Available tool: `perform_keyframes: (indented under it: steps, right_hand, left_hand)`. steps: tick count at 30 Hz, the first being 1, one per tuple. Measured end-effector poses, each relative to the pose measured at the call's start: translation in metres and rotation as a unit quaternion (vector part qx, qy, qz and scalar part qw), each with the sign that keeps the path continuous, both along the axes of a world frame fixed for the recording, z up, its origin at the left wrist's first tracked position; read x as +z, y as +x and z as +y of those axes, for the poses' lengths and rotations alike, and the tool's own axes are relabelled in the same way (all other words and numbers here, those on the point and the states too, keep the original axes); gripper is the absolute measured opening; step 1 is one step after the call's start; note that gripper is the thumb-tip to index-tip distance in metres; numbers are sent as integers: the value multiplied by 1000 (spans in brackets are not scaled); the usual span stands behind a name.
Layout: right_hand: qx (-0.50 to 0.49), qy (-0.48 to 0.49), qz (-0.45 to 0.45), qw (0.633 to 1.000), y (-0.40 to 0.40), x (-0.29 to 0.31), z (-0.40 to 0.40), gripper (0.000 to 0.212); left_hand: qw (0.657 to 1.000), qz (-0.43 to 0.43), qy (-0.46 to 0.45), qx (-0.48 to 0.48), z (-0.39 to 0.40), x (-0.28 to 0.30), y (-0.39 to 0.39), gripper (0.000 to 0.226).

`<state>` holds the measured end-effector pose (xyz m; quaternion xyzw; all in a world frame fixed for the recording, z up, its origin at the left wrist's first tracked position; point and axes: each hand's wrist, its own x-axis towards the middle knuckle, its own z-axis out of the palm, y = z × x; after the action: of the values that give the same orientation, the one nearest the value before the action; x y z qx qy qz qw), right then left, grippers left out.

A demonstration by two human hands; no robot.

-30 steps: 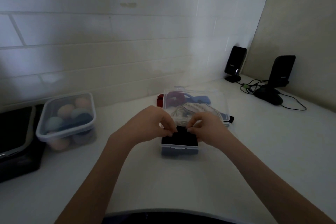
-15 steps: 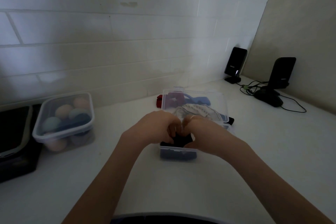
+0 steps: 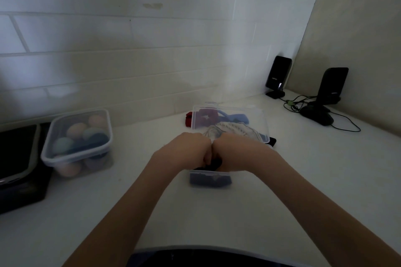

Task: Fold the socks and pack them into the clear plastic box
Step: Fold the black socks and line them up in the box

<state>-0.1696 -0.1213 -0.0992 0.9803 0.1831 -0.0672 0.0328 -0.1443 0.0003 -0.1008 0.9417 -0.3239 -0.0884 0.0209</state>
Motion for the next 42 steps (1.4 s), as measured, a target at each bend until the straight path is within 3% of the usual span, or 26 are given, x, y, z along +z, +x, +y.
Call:
perform_keyframes:
  steps: [5, 10, 12, 14, 17, 20, 22, 26, 30, 34, 39, 42]
  right_hand:
    - [-2, 76, 27, 997, -9, 3, -24, 31]
    - [-9, 230, -48, 972, -16, 2, -51, 23]
    - [-30, 342, -57, 937, -19, 5, -61, 21]
    - [-57, 478, -47, 875, -21, 10, -72, 21]
    - [-103, 563, -121, 811, -18, 13, -98, 30]
    - [-184, 547, -244, 780, -5, -4, -128, 31]
    - [-233, 481, -280, 797, 5, -21, -142, 31]
    - [-275, 345, -150, 885, 14, -48, -143, 43]
    - [-266, 351, -134, 888, 17, -59, -132, 33]
    - [-259, 424, -159, 853, 14, -59, -130, 26]
    - [-297, 540, -228, 754, 13, -50, -132, 29]
    - [-262, 551, -289, 738, 7, -40, -130, 35]
  left_hand:
    - [990, -9, -141, 11, 18, -1, -1, 19]
    - [926, -60, -370, 49, 32, -4, -5, 23]
    - [906, -68, -413, 56, 34, -8, -4, 27]
    - [890, -87, -444, 64, 34, -11, 0, 28]
    - [856, -104, -498, 87, 33, -14, 8, 31]
    - [826, -107, -540, 119, 31, -17, 16, 35]
    - [817, -115, -549, 136, 28, -20, 19, 35]
    - [819, -105, -546, 144, 24, -30, 21, 30]
    - [839, -103, -522, 110, 21, -38, 16, 30]
    - [847, -116, -510, 91, 19, -40, 19, 30]
    - [846, -129, -511, 82, 19, -42, 20, 28]
    - [847, -138, -508, 76, 19, -43, 21, 28]
